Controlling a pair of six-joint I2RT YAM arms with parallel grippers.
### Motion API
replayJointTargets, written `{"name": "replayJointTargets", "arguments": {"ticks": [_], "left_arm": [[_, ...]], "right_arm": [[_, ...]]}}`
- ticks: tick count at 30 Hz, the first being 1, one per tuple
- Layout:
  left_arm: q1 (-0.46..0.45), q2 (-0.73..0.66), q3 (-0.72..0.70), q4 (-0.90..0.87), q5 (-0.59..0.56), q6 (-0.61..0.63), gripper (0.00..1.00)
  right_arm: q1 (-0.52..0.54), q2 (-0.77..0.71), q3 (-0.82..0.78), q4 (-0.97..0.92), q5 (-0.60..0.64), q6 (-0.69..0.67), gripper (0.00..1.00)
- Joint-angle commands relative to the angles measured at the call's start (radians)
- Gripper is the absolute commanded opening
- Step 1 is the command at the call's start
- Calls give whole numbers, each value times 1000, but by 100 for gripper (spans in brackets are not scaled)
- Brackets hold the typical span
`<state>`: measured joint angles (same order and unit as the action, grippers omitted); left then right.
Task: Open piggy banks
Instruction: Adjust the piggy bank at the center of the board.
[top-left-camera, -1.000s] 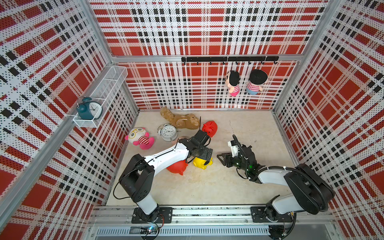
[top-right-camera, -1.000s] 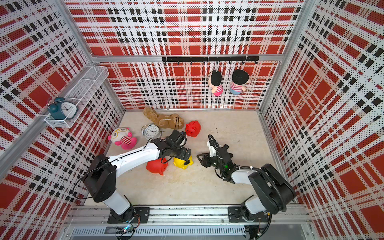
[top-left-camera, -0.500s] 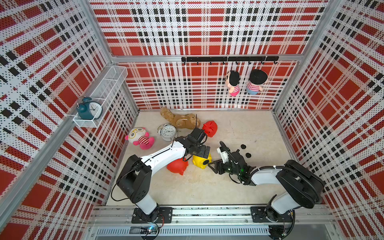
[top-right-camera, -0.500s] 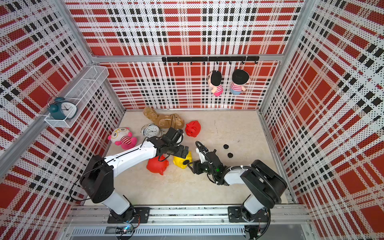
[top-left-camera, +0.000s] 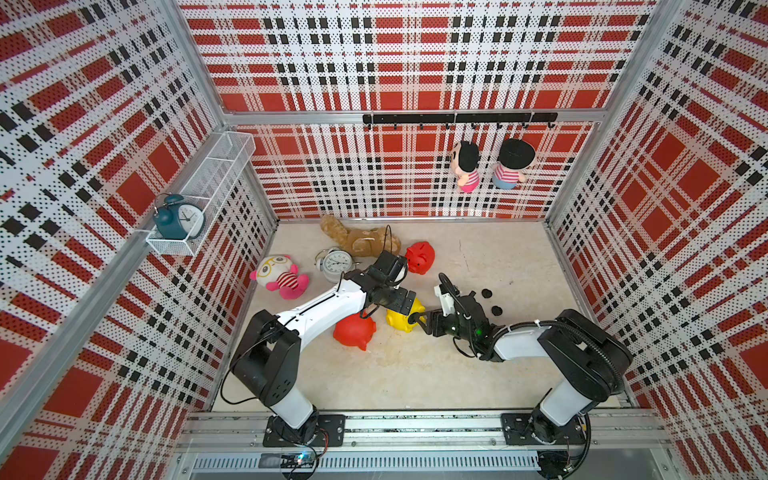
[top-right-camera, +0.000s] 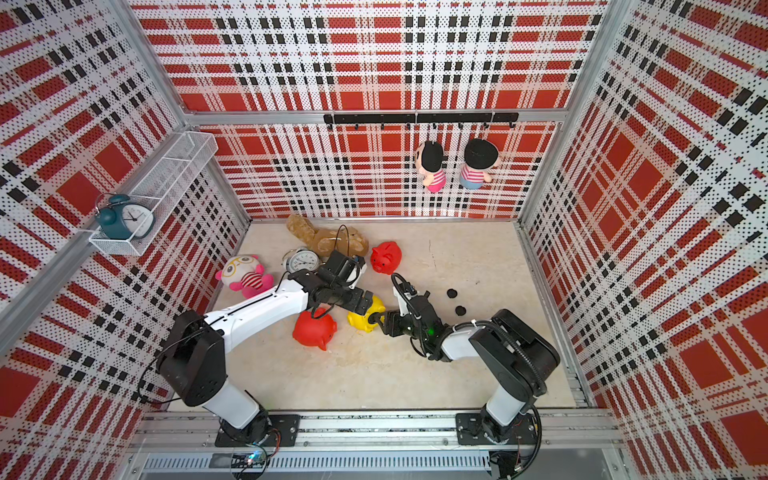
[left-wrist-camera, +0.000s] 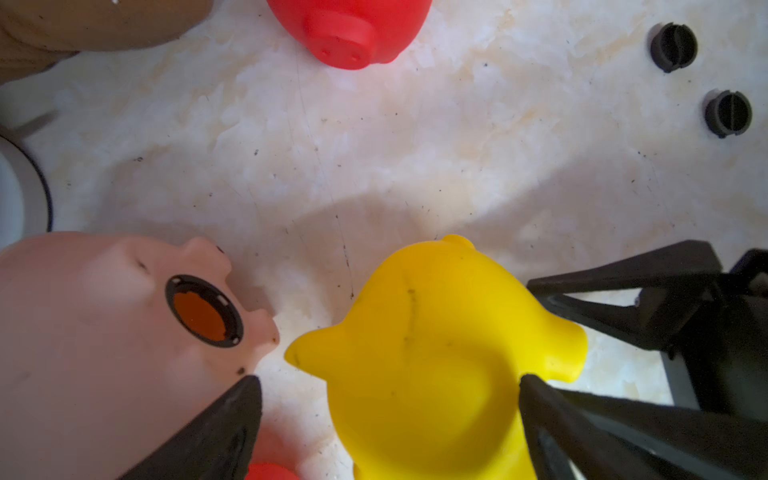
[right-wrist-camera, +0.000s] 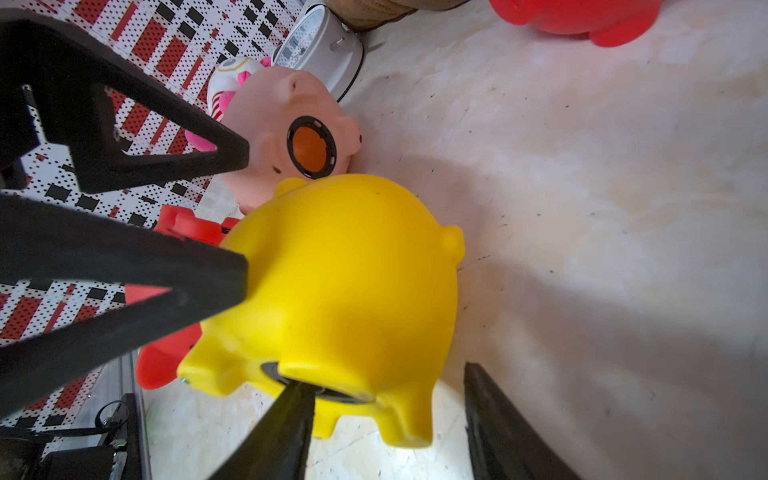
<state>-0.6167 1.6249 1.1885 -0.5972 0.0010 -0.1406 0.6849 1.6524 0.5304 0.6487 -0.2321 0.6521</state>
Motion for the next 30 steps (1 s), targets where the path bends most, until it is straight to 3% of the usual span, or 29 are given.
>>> {"name": "replayJointTargets", "arguments": {"ticks": [1, 14, 30], "left_arm": [[14, -28, 30, 2, 12, 53, 98], [18, 79, 97, -23, 158, 82, 98], [6, 83, 100, -114, 139, -28, 98]], "right_arm": [[-20, 11, 0, 17, -8, -19, 59], [-40, 32, 0, 21, -43, -54, 58], [-41, 48, 3, 35, -61, -51, 58]]}}
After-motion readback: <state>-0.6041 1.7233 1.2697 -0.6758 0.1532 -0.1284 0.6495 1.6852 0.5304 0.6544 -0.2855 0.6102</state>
